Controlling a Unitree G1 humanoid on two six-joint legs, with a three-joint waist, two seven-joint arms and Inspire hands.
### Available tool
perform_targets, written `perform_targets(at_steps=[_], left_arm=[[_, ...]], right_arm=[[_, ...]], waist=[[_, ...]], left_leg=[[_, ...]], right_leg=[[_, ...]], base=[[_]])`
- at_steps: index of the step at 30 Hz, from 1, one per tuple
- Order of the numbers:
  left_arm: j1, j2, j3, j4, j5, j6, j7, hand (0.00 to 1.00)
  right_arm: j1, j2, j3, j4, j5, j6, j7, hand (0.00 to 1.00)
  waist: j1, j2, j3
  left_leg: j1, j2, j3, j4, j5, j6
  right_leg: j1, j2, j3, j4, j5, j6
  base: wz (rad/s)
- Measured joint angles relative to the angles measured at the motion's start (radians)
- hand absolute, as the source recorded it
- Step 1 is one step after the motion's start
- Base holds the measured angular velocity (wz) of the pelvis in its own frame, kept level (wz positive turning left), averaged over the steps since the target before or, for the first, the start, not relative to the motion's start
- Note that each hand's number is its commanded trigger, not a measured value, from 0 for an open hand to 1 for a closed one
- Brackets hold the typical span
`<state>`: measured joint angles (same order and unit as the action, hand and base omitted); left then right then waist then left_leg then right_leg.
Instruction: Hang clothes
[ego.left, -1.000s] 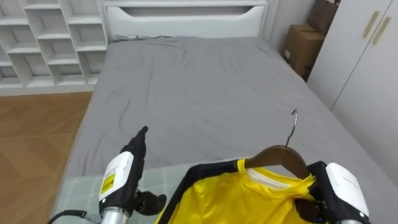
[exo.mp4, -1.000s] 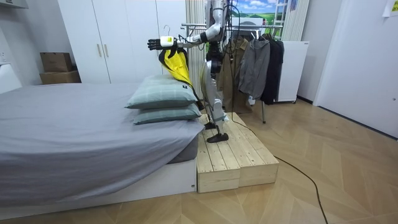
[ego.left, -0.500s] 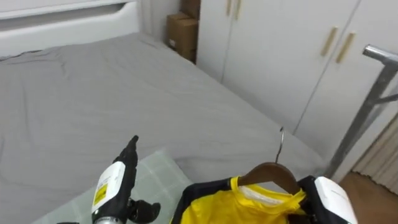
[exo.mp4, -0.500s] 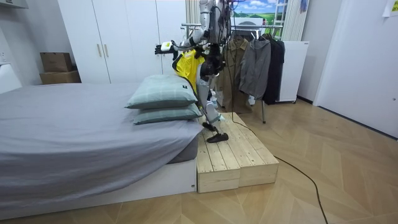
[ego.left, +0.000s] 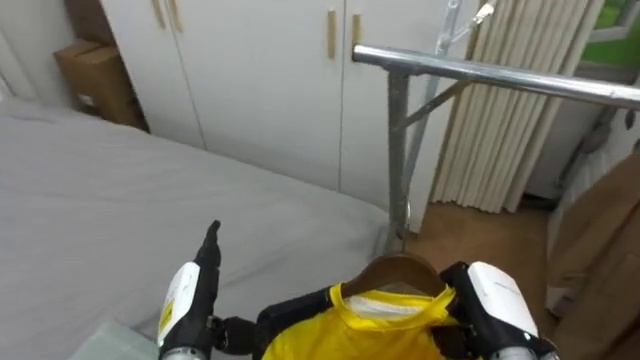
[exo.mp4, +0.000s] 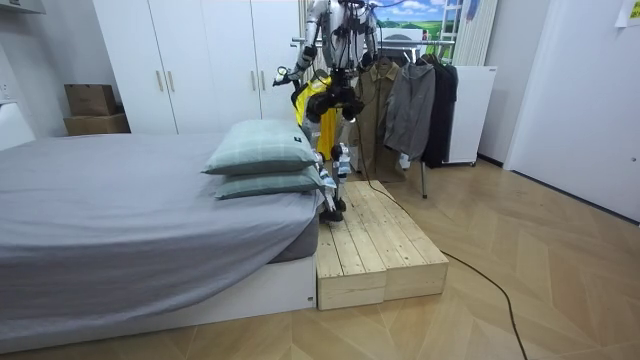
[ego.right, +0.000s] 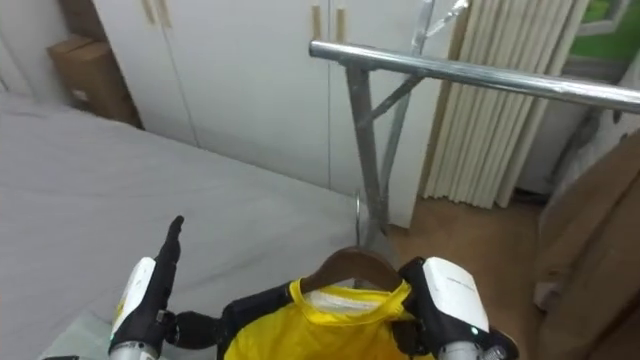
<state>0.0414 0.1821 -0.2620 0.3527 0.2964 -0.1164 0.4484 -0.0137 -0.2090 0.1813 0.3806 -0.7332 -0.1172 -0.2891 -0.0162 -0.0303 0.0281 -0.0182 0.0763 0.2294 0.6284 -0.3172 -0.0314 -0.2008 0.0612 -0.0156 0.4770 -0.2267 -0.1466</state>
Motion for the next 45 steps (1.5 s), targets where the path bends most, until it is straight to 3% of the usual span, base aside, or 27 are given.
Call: perform_targets(at_steps=[2, 4, 6, 10, 12, 14, 18, 22, 23, 26, 31, 45], left_arm=[[0.000, -0.005, 0.005, 0.005, -0.008, -0.005, 0.020, 0.00], [-0.008, -0.015, 0.015, 0.022, -0.023, -0.024, 0.031, 0.00], [-0.008, -0.016, 0.017, 0.033, -0.030, -0.034, 0.031, 0.00], [-0.014, -0.016, 0.019, 0.033, -0.031, -0.037, 0.029, 0.00], [-0.017, -0.016, 0.020, 0.042, -0.031, -0.042, 0.028, 0.00], [-0.029, -0.016, 0.022, 0.084, -0.032, -0.044, 0.023, 0.00], [-0.033, -0.009, 0.030, 0.115, -0.032, -0.045, 0.023, 0.00], [-0.036, -0.001, 0.032, 0.129, -0.032, -0.044, 0.025, 0.00], [-0.037, -0.001, 0.032, 0.128, -0.032, -0.044, 0.025, 0.00], [-0.037, -0.002, 0.040, 0.121, -0.032, -0.044, 0.022, 0.00], [-0.042, -0.002, 0.066, 0.110, -0.032, -0.044, 0.020, 0.00], [-0.035, -0.014, 0.063, 0.128, -0.031, -0.044, -0.025, 0.00]], right_arm=[[-0.012, -0.005, 0.012, -0.007, -0.020, 0.000, -0.003, 1.00], [-0.012, -0.024, 0.035, -0.040, -0.023, -0.003, -0.016, 1.00], [-0.012, -0.039, 0.039, -0.061, -0.023, -0.007, -0.016, 1.00], [0.003, -0.063, 0.032, -0.118, -0.026, 0.003, -0.016, 1.00], [0.011, -0.071, 0.032, -0.151, -0.028, 0.007, -0.017, 1.00], [0.019, -0.068, 0.032, -0.163, -0.025, 0.007, -0.027, 1.00], [0.028, -0.063, 0.033, -0.161, -0.021, 0.011, -0.028, 1.00], [0.039, -0.059, 0.036, -0.155, -0.009, 0.023, -0.028, 1.00], [0.039, -0.059, 0.034, -0.155, -0.009, 0.025, -0.027, 1.00], [0.039, -0.056, 0.031, -0.155, -0.009, 0.027, -0.026, 1.00], [0.039, -0.047, 0.030, -0.157, -0.012, 0.028, -0.018, 1.00], [-0.008, -0.054, 0.007, -0.200, -0.025, 0.030, -0.027, 1.00]], waist=[[0.013, 0.002, -0.0097], [0.008, 0.011, -0.0183], [-0.012, 0.014, -0.0203], [-0.057, 0.014, -0.0205], [-0.063, 0.014, -0.0201], [-0.060, 0.013, -0.0194], [-0.060, 0.009, -0.0160], [-0.059, 0.003, -0.0114], [-0.060, 0.003, -0.0114], [-0.060, 0.002, -0.0118], [-0.062, 0.003, -0.0122], [-0.061, -0.006, -0.0130]], left_leg=[[-0.006, -0.032, -0.047, -0.110, 0.001, -0.002], [-0.004, -0.057, -0.096, -0.221, 0.004, -0.007], [-0.001, -0.058, -0.104, -0.267, 0.006, -0.008], [0.014, -0.058, -0.136, -0.336, 0.024, -0.021], [0.025, -0.064, -0.135, -0.368, 0.047, -0.017], [0.045, -0.071, -0.130, -0.396, 0.090, 0.005], [0.065, -0.065, -0.060, -0.399, 0.090, 0.011], [0.070, -0.050, 0.043, -0.410, 0.081, 0.027], [0.069, -0.049, 0.048, -0.412, 0.078, 0.031], [0.063, -0.046, 0.048, -0.416, 0.077, 0.034], [0.057, -0.034, 0.046, -0.416, 0.077, 0.033], [0.069, -0.028, 0.035, -0.429, 0.079, 0.031]], right_leg=[[-0.007, 0.022, 0.075, -0.014, 0.018, 0.005], [-0.010, 0.051, 0.143, -0.050, 0.057, -0.004], [-0.008, 0.066, 0.176, -0.063, 0.079, -0.012], [-0.008, 0.102, 0.219, -0.081, 0.097, -0.007], [-0.006, 0.116, 0.252, -0.082, 0.099, -0.003], [0.014, 0.136, 0.301, -0.098, 0.103, 0.015], [0.027, 0.158, 0.364, -0.127, 0.123, 0.041], [0.011, 0.169, 0.374, -0.151, 0.157, 0.033], [0.008, 0.171, 0.376, -0.152, 0.157, 0.033], [0.012, 0.175, 0.382, -0.165, 0.162, 0.037], [0.025, 0.178, 0.382, -0.204, 0.184, 0.025], [0.048, 0.178, 0.369, -0.223, 0.194, 0.008]], base=[[-1.13], [-1.00], [-0.69], [-0.44], [-0.49], [-0.69], [-0.57], [-0.32], [-0.06], [-0.04], [0.00], [0.03]])
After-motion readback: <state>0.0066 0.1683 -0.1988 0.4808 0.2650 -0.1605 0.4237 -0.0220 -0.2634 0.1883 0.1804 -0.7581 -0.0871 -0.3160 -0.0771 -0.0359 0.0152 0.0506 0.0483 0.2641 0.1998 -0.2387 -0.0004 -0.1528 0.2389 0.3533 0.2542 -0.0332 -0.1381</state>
